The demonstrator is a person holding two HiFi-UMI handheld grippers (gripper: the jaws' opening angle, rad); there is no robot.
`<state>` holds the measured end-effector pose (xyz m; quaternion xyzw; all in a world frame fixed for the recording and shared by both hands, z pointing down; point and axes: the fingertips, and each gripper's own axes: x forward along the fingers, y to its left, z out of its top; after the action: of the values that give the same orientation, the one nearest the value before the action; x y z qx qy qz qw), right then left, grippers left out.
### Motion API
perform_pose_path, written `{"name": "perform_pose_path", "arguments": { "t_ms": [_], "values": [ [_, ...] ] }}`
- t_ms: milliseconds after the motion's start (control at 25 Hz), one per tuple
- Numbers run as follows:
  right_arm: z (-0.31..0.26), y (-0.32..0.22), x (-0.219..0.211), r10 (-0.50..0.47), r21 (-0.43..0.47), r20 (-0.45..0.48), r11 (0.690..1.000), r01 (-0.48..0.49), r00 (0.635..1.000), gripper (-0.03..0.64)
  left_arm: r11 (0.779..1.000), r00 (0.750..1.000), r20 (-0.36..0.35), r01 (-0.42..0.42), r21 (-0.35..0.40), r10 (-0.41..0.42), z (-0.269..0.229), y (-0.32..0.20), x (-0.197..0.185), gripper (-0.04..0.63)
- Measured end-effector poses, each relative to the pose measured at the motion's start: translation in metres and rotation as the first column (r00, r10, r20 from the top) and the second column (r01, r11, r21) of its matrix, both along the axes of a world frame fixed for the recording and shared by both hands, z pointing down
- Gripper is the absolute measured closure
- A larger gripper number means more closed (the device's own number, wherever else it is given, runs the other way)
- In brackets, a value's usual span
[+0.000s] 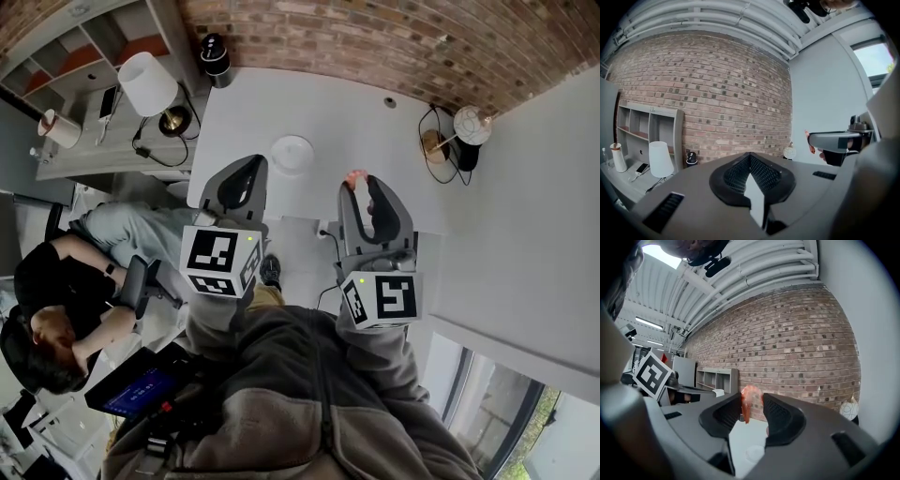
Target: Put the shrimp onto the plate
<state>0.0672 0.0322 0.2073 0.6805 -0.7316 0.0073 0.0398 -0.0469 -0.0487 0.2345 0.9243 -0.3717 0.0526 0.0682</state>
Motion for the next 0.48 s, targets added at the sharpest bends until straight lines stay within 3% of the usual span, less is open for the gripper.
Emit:
{"name": "perform_pose_path", "arguments": {
  "t_ms": [480],
  "values": [
    [0.01, -0.045, -0.009, -0.006, -0.04, -0.007, 0.999, 0.005, 1.0, 0.471, 0.997, 0.999, -0.009, -0.035, -0.064, 0.034, 0.015, -0.044, 0.002, 0.591]
  ]
}}
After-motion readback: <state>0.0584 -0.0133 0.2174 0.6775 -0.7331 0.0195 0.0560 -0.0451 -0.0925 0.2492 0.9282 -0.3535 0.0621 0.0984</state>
